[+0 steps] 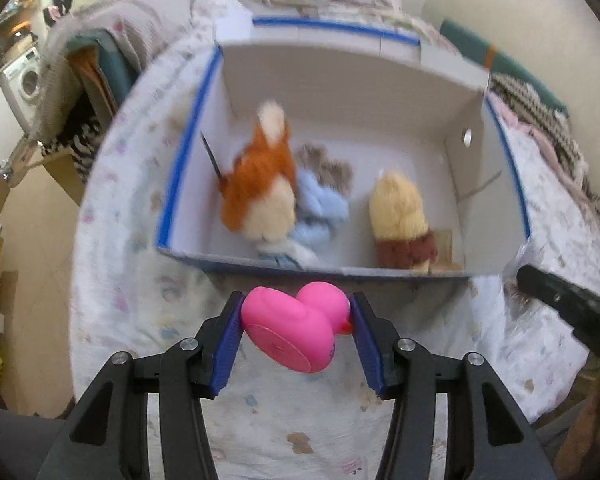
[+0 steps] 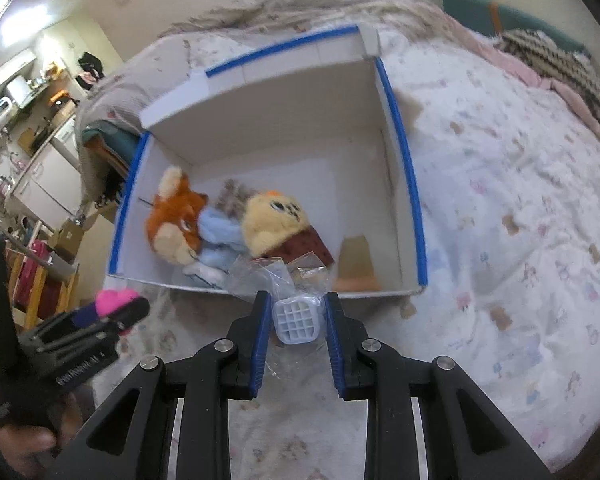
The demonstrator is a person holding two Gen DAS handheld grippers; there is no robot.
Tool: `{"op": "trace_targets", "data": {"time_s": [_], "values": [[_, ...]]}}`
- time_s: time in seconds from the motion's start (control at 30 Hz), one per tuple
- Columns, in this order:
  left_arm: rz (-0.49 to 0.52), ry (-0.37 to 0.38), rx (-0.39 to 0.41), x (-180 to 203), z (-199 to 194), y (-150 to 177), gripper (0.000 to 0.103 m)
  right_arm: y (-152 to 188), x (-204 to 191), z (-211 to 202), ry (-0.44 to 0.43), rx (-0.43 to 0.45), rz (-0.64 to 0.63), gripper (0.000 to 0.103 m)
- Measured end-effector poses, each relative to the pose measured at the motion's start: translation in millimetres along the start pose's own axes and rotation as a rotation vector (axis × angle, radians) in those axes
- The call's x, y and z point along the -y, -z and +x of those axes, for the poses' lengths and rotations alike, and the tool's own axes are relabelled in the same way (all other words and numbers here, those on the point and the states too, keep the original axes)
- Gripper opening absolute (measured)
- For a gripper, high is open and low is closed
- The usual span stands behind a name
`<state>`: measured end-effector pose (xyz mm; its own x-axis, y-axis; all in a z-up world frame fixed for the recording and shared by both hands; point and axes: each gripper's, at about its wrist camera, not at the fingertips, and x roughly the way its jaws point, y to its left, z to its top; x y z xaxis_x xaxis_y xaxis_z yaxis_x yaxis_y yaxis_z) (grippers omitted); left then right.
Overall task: Organize soft objects
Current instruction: 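Lift the plastic bag with right tool while left tool grasps the pink sponge, then lower the bag and pink sponge into the box with both tools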
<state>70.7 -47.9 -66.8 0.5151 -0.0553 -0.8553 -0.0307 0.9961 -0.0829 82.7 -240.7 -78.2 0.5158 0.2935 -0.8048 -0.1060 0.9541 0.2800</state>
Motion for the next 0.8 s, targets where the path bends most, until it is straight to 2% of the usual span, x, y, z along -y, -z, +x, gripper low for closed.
{"op": "trace_targets", "data": {"time_s": [0.17,0.27,0.4,0.57,0.8], "values": [[0.007,-0.016,0.121,-11.1,-29.1,-27.5,0.049,-15.5,-6.8,-12.4,-0.022,0.078,0.013,0.028],[0.011,-0.019,0.167,-15.0,-35.7,-43.6,0.049,-32.0,-7.7,-19.3,-0.073,0.107,0.052,0.028],[0.006,-0.008,0.188,-13.5,-30.5,-69.7,0.049,-56.1,-17.1,-21.1,-0.065,0.141,0.021,0.028],[0.013,0.000,0.208,-10.6,-18.2,-100.6,0.049,-84.0,-18.0,-3.5,-0.054,0.141,0.001,0.028],[0.050,-0.012,0.178,-4.7,28.0,-113.9,0.049,-91.4,-0.4,42.7,-0.051,0.079,0.044,0.028]]}}
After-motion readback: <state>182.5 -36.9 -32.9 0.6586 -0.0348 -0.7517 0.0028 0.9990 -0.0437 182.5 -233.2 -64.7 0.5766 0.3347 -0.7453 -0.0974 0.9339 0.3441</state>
